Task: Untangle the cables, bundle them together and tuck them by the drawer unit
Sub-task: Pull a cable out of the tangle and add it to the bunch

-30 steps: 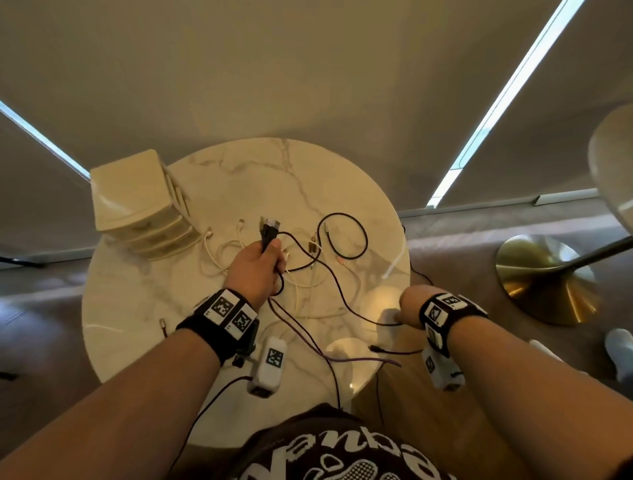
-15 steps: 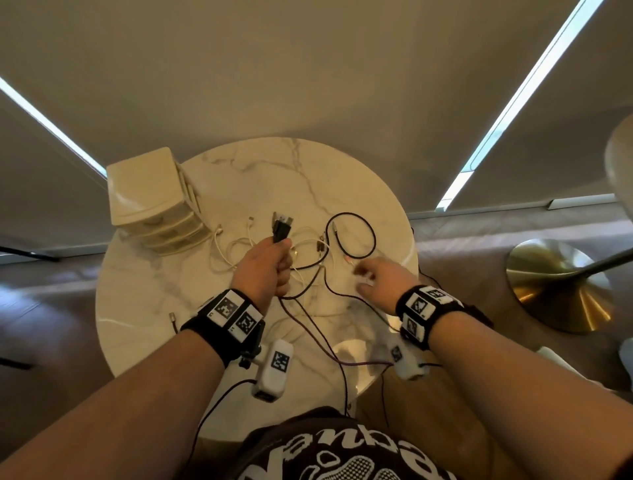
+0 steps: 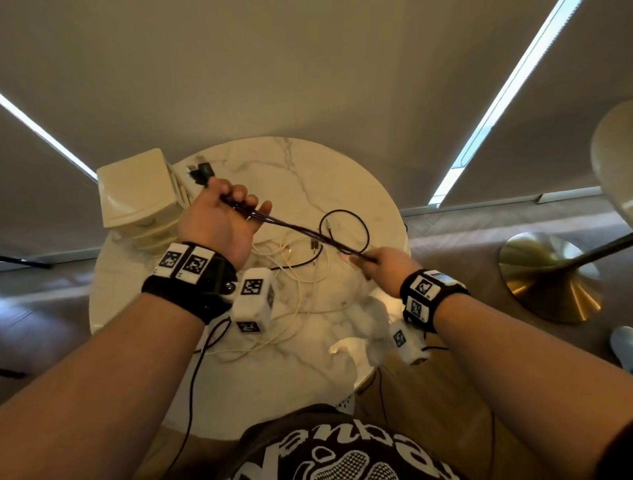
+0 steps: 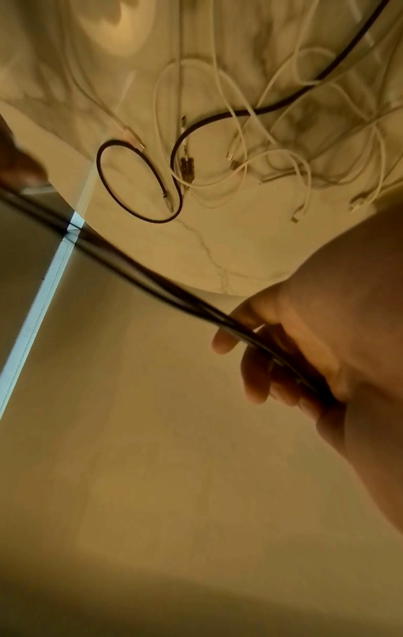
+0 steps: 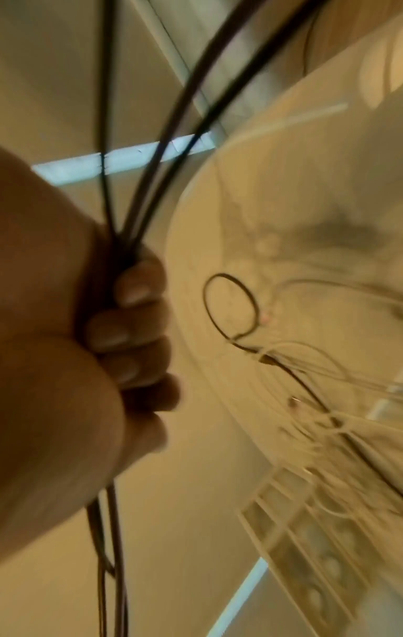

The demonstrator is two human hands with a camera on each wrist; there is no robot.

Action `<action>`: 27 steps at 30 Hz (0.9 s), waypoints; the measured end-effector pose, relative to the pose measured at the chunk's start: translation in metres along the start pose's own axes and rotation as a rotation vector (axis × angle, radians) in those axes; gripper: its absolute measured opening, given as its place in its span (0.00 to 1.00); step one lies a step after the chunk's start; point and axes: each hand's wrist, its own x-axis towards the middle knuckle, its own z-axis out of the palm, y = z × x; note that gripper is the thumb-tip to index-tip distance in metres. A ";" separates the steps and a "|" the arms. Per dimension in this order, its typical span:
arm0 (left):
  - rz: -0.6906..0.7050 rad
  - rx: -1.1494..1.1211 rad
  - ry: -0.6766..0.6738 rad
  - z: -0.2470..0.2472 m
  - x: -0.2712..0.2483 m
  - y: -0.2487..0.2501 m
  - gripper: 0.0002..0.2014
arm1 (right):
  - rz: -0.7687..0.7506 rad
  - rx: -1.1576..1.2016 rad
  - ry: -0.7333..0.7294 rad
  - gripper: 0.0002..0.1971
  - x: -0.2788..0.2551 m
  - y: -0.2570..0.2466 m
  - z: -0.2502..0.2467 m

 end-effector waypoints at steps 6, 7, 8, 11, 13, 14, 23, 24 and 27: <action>0.040 -0.137 0.075 -0.004 0.002 0.008 0.20 | 0.112 0.242 -0.097 0.23 -0.007 0.016 -0.006; 0.054 -0.146 0.080 -0.004 0.003 0.012 0.21 | 0.122 0.093 -0.186 0.25 -0.008 0.020 0.001; 0.066 -0.143 0.083 -0.005 0.004 0.016 0.21 | 0.130 -0.082 -0.219 0.27 -0.006 0.026 0.008; 0.089 -0.078 0.066 -0.009 0.000 0.015 0.20 | 0.150 -0.309 -0.163 0.27 0.000 0.037 0.021; 0.095 0.003 0.043 -0.011 -0.006 0.008 0.17 | 0.154 -0.309 -0.211 0.21 0.006 0.034 0.028; 0.096 0.048 0.035 -0.012 -0.009 0.004 0.16 | 0.149 -0.300 -0.244 0.20 0.009 0.030 0.029; 0.236 0.683 -0.141 -0.002 -0.042 -0.032 0.10 | -0.427 0.374 0.024 0.26 0.012 -0.103 -0.011; 0.251 0.779 -0.155 -0.003 -0.045 -0.034 0.13 | -0.490 0.560 -0.007 0.27 0.006 -0.121 -0.015; 0.278 0.902 -0.165 -0.003 -0.048 -0.036 0.12 | -0.584 0.687 -0.049 0.32 -0.006 -0.154 -0.023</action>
